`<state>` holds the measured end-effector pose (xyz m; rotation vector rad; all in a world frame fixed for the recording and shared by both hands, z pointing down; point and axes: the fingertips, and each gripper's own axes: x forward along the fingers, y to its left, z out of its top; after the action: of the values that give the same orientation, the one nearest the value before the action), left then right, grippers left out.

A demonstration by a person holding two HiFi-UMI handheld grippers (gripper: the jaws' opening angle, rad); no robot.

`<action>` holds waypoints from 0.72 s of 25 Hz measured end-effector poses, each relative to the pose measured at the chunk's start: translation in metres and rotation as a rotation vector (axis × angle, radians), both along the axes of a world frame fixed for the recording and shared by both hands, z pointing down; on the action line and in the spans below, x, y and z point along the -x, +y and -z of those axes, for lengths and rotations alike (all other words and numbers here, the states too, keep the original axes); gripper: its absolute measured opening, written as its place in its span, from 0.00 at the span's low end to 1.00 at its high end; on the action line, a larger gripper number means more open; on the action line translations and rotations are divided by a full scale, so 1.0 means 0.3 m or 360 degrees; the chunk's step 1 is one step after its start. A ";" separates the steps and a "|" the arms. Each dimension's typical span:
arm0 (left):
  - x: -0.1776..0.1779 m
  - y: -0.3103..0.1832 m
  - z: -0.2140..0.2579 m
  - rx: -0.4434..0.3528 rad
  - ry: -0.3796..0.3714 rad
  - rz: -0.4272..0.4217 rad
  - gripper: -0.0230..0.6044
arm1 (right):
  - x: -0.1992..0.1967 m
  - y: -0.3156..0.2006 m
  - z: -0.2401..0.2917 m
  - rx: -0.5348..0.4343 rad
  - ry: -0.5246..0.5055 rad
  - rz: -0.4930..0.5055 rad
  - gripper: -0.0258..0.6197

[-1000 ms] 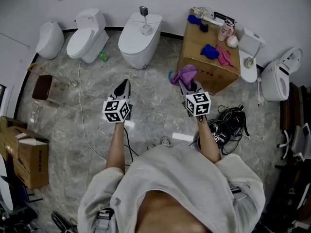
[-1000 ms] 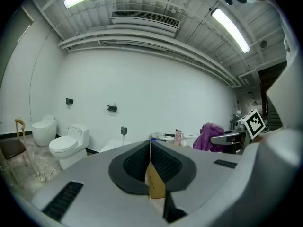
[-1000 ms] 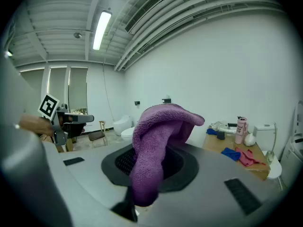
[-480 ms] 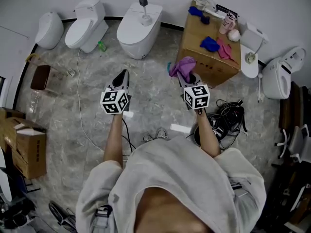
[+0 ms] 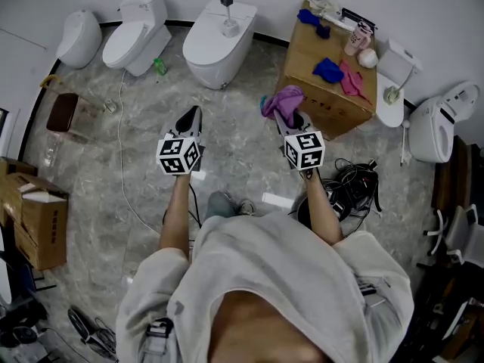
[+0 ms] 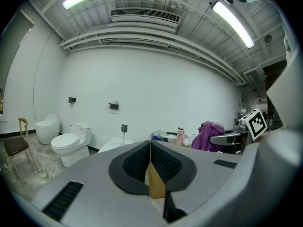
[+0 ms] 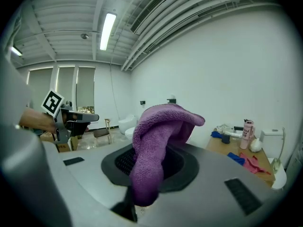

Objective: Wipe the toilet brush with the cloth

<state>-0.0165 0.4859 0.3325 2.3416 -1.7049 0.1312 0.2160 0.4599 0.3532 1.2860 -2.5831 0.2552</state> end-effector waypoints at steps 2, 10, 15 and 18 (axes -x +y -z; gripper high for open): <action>0.004 -0.024 -0.009 0.0006 -0.0003 0.0003 0.07 | 0.007 -0.028 -0.008 0.0001 0.0003 0.0006 0.18; 0.066 -0.210 -0.063 0.0029 0.0035 0.0030 0.07 | 0.073 -0.222 -0.027 -0.0009 0.0023 0.0024 0.18; 0.103 -0.412 -0.089 0.0035 0.0072 0.0005 0.07 | 0.125 -0.405 -0.026 -0.0021 0.0038 0.0021 0.18; 0.125 -0.545 -0.083 0.0032 0.0081 -0.0024 0.07 | 0.158 -0.520 -0.016 -0.0021 0.0051 0.0007 0.18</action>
<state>-0.0538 0.3225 0.3574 2.3235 -1.6550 0.0897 0.1685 0.3040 0.3581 1.2782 -2.5644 0.2151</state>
